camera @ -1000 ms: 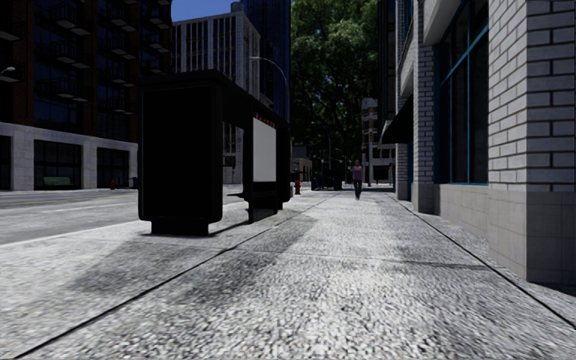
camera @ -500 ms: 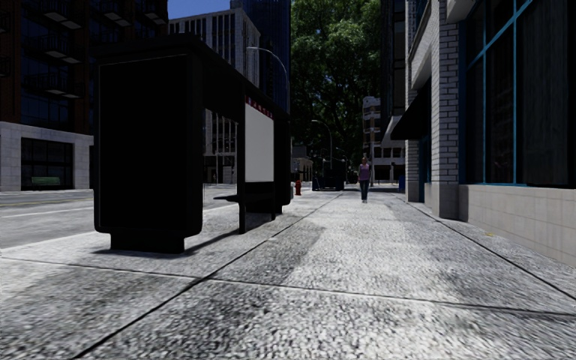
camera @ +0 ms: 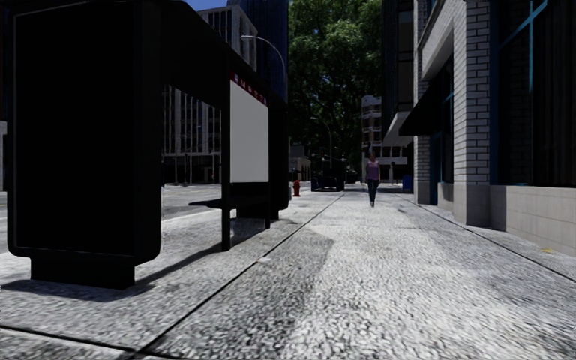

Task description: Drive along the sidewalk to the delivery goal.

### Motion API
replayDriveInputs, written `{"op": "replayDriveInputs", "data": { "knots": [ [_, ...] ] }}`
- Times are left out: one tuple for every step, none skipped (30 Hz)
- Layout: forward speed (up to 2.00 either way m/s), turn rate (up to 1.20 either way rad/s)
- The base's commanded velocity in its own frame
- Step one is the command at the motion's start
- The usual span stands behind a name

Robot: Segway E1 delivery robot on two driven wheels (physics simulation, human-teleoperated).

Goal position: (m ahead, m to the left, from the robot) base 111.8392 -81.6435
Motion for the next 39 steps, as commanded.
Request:
{"op": "replayDriveInputs", "data": {
  "knots": [
    [1.96,-0.22],
    [1.96,-0.22],
    [1.96,-0.22],
    [1.96,-0.22],
    [1.96,-0.22],
    [1.96,-0.22],
    [1.96,-0.22],
    [1.96,-0.22],
    [1.96,-0.22],
    [1.96,-0.22],
    [1.96,-0.22],
    [1.96,-0.22],
    [1.96,-0.22],
    [1.96,-0.22],
    [1.96,-0.22],
    [1.96,-0.22],
    [1.96,-0.22],
    [1.96,-0.22],
    [1.96,-0.22],
    [1.96,-0.22],
    [1.96,-0.22],
    [1.96,-0.22],
    [1.96,-0.22],
    [1.96,-0.22],
    [1.96,-0.22],
    [1.96,-0.22],
    [1.96,-0.22],
    [1.96,-0.23],
    [1.96,-0.23],
    [1.96,-0.26],
    [1.96,-0.27],
    [1.96,-0.27],
    [1.96,-0.27],
    [1.96,-0.27],
    [1.96,-0.27],
    [1.96,-0.27],
    [1.96,-0.27],
    [1.96,-0.27],
    [1.96,-0.27]
  ]
}}
